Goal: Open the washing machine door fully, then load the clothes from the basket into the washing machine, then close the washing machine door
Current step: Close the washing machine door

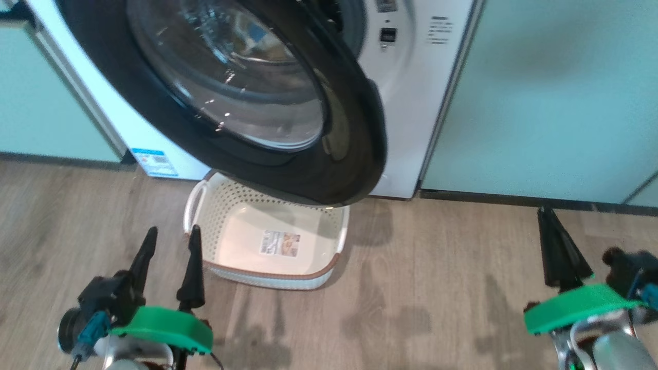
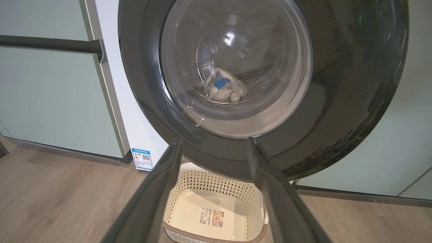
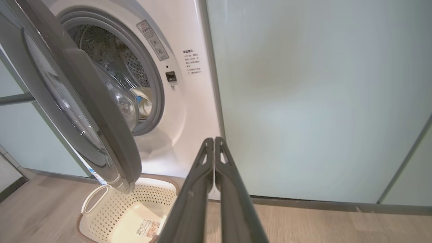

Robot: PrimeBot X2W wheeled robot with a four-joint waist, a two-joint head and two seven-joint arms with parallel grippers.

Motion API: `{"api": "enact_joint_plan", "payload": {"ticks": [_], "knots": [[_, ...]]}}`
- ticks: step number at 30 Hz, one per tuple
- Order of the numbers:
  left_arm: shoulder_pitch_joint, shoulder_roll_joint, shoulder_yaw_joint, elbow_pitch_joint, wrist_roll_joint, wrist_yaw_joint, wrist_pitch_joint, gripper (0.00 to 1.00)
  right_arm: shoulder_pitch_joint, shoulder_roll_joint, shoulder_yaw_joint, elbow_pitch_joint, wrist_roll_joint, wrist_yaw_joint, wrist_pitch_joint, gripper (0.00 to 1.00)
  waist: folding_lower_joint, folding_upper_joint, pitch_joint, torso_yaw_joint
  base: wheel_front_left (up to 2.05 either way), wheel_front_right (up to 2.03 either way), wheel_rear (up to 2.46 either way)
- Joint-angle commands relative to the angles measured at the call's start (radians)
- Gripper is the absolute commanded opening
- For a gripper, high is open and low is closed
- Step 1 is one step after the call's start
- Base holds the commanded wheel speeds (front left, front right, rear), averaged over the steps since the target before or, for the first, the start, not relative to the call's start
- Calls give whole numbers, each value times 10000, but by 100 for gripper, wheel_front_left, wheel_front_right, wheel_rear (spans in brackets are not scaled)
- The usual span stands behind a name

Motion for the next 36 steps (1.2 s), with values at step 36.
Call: {"api": "enact_joint_plan", "payload": {"ticks": [36], "knots": [[-1437, -139, -477, 314, 38, -56, -483, 100, -6422, -195, 2584, -153, 497, 2, -596, 0, 0, 0, 111, 2163, 0, 0, 0]]}}
